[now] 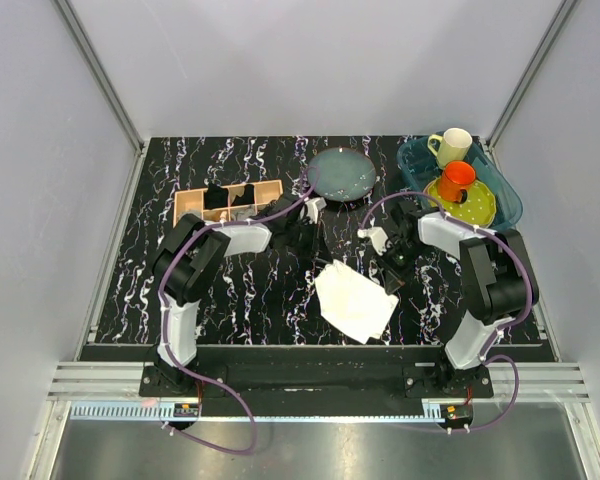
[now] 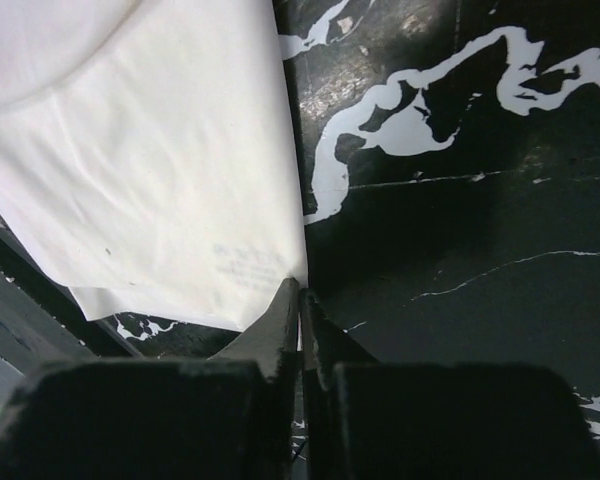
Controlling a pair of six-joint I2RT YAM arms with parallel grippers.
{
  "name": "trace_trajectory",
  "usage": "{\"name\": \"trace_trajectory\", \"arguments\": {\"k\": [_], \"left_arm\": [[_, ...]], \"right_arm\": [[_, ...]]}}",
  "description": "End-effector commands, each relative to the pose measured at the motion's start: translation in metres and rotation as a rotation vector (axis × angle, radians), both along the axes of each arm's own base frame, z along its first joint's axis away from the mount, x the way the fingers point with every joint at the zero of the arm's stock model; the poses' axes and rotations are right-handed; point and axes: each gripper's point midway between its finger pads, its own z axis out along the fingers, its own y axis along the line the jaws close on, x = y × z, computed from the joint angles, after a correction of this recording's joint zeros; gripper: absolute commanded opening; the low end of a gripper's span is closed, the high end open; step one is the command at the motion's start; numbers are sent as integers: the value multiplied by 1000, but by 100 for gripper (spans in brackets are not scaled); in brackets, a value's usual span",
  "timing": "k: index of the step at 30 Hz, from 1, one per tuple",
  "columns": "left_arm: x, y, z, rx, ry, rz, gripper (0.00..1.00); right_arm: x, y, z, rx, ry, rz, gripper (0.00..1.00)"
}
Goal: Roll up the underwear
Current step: Move the underwear to the center of the board.
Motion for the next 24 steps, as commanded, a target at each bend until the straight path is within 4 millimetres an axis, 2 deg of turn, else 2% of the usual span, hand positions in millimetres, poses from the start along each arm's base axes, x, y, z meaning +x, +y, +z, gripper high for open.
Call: {"name": "trace_trajectory", "arguments": {"k": [1, 8, 15, 22, 24], "left_arm": [[22, 5, 22, -55, -92, 64, 8], [39, 18, 25, -49, -129, 154, 8], [59, 19, 27, -42, -151, 206, 9], [76, 25, 30, -7, -186, 249, 18], [80, 23, 35, -13, -208, 244, 28]], "right_arm": [[19, -5, 8, -7, -56, -6, 2], [35, -5, 7, -19, -76, -11, 0], [70, -10, 9, -70, -146, -14, 0], [107, -20, 11, -123, -221, -31, 0], [117, -22, 11, -137, -242, -37, 0]]}}
